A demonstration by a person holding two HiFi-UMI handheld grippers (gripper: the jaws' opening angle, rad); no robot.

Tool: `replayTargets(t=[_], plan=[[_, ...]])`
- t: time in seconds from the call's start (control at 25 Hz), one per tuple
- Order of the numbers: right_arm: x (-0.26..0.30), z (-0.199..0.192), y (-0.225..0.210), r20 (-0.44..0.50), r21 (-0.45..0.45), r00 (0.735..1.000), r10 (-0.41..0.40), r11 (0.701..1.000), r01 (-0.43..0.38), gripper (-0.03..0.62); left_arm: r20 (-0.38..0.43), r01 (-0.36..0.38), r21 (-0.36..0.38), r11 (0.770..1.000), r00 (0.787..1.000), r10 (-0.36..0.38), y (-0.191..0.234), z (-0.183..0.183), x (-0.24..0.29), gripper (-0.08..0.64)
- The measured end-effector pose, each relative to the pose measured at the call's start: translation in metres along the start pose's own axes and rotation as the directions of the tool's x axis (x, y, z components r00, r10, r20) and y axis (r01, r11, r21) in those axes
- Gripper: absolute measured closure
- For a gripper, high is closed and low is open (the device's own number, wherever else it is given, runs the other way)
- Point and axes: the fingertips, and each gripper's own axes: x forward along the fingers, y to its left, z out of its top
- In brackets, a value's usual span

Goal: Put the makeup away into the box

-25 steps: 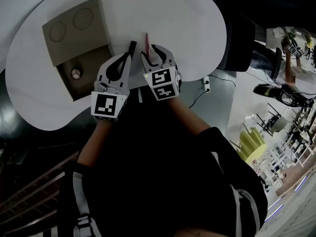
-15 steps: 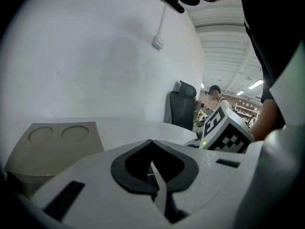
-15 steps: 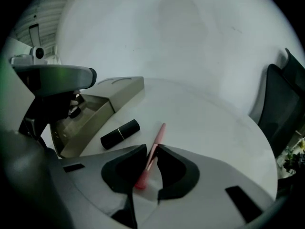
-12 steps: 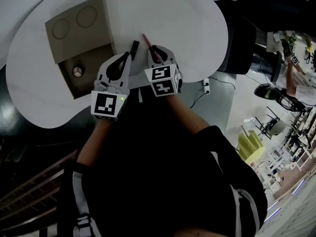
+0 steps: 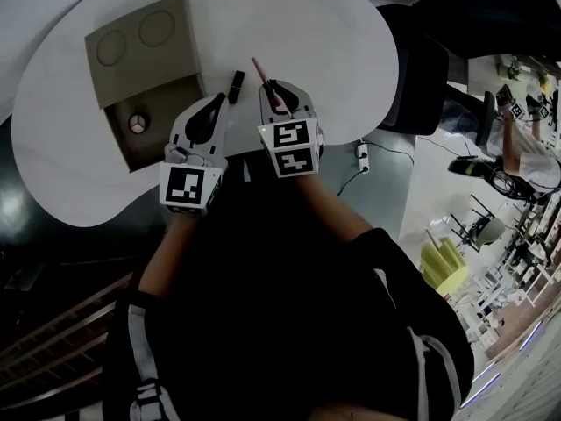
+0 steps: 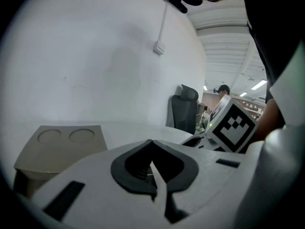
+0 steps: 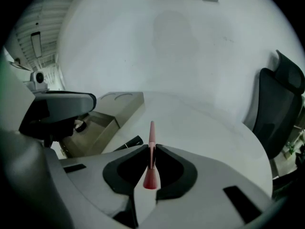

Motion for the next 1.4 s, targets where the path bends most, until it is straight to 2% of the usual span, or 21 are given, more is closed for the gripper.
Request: replayTargets(t=[0.2,0.6,0.88,1.24,1.4], plan=[[-0.021,0.026,0.009,0.070,-0.007,0.998,0.010,1.000,-0.010,0.528,0.067,-0.029,0.012,1.000,0.997,0.028,0.003,0.013,-0.009,0.557],[-0.038,0.080,0.038,0.183,-0.056,0.982,0.053,0.998,-0.043,0.528,0.126,-0.125,-0.006,0.992,0.984,0.125,0.023,0.023,-0.041,0.557],[-0.031,0.086,0.076,0.173,-0.108,0.975,0.140,0.987,-0.122,0.528,0.133,-0.201,-0.039,0.979,0.970,0.204,0.044,0.023,-0.069,0.557],[-0.016,0.099,0.125,0.175,-0.172,0.958,0.226,0.965,-0.196,0.528,0.101,-0.290,-0.069,0.955,0.950,0.296,0.072,0.008,-0.102,0.557],[-0.004,0.092,0.147,0.132,-0.194,0.955,0.266,0.952,-0.239,0.528,0.103,-0.327,-0.090,0.941,0.936,0.335,0.086,0.000,-0.116,0.557]])
